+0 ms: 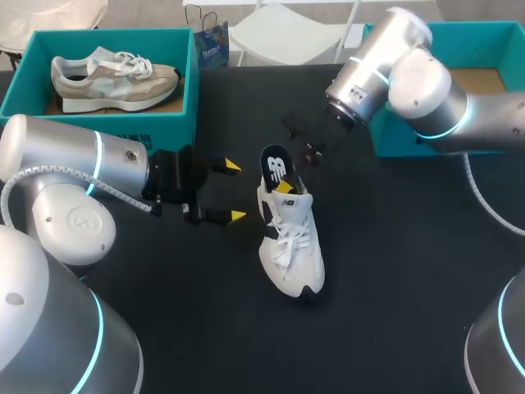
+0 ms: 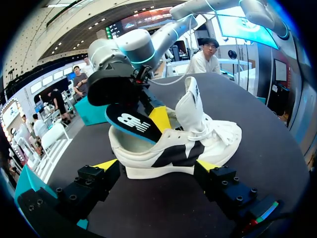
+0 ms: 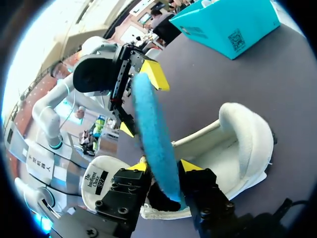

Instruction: Take the shoe out of the shoebox, open the shoe tongue, remove and reinsert the insole, then place the shoe into the shoebox

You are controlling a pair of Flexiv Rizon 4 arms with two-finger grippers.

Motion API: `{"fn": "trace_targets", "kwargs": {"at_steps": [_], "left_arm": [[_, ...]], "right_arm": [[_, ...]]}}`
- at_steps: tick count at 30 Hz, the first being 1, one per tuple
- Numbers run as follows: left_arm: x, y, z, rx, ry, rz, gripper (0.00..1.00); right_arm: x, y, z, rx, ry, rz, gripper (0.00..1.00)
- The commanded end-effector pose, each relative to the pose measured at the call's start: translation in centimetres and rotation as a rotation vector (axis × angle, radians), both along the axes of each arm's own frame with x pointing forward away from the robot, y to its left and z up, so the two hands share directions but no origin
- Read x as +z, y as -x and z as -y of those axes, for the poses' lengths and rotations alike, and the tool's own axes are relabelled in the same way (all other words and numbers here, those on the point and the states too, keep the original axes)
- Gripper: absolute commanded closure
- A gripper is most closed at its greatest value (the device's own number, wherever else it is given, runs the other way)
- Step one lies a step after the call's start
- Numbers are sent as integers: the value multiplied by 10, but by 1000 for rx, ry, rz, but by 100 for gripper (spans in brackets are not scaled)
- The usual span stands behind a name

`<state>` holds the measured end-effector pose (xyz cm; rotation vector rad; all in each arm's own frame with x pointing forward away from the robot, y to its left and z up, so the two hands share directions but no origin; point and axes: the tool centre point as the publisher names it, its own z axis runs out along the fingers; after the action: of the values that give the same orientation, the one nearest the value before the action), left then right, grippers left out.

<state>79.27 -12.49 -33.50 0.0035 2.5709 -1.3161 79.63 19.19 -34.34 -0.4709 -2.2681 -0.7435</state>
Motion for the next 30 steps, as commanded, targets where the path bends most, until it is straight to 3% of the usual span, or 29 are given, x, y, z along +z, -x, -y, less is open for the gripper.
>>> {"fn": "trace_targets", "kwargs": {"at_steps": [1, 5, 7, 8, 13, 24, 30], "left_arm": [[0, -1, 1, -1, -4, -2, 0], [0, -1, 1, -1, -4, -2, 0], [0, -1, 1, -1, -4, -2, 0], [0, -1, 1, -1, -4, -2, 0], [0, -1, 1, -1, -4, -2, 0], [0, -1, 1, -1, -4, -2, 0], [0, -1, 1, -1, -4, -2, 0]], "right_arm": [[5, -7, 1, 7, 13, 18, 63], [7, -20, 3, 2, 7, 49, 65], [5, -24, 3, 2, 8, 49, 77], [2, -27, 3, 6, 16, 42, 100], [-5, -27, 1, 12, 29, 17, 100], [-32, 14, 10, -19, 98, -137, 100], [-25, 12, 10, -43, 93, -105, 100]]}}
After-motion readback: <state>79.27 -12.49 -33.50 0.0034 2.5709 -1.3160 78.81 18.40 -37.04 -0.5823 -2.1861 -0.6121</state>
